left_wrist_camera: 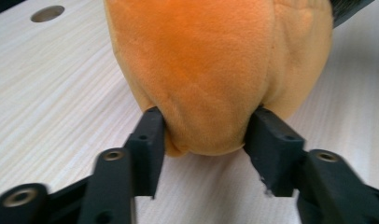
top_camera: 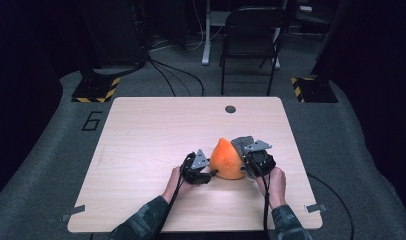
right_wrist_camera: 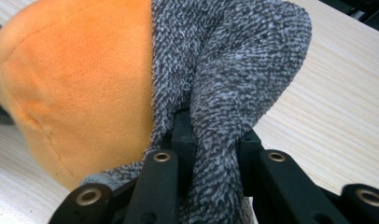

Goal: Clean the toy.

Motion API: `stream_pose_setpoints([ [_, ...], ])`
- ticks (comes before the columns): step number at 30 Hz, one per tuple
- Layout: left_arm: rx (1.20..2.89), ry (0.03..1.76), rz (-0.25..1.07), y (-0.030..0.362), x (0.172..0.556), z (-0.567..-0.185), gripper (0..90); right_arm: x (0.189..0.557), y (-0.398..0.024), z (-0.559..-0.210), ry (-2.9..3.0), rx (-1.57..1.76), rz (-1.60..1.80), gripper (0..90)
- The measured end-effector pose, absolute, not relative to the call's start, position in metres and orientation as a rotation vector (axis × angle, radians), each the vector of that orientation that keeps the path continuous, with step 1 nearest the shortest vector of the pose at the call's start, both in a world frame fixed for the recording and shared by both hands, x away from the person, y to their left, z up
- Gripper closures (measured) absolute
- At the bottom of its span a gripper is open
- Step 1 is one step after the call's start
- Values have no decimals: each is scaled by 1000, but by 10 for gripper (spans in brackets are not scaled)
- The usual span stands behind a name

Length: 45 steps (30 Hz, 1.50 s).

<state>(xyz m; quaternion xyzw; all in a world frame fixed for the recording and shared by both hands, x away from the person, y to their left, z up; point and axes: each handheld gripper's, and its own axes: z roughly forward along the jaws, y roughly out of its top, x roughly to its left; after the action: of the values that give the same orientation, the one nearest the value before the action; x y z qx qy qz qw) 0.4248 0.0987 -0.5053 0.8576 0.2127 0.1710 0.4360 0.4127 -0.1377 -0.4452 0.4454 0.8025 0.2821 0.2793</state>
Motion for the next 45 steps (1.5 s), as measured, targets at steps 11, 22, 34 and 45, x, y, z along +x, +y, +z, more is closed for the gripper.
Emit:
stream_pose_setpoints([
  [11,2124,528,451,98,422,-510,738,411,-169,-430,2080,1265,796,762],
  [22,1965,521,339,101,413,-488,791,422,-220,-449,2000,1457,769,761],
  [34,1865,807,128,104,408,-475,783,393,-180,-385,2018,1271,1040,760],
  [45,1878,845,97,104,410,-488,775,396,-106,-421,2172,1103,911,759],
])
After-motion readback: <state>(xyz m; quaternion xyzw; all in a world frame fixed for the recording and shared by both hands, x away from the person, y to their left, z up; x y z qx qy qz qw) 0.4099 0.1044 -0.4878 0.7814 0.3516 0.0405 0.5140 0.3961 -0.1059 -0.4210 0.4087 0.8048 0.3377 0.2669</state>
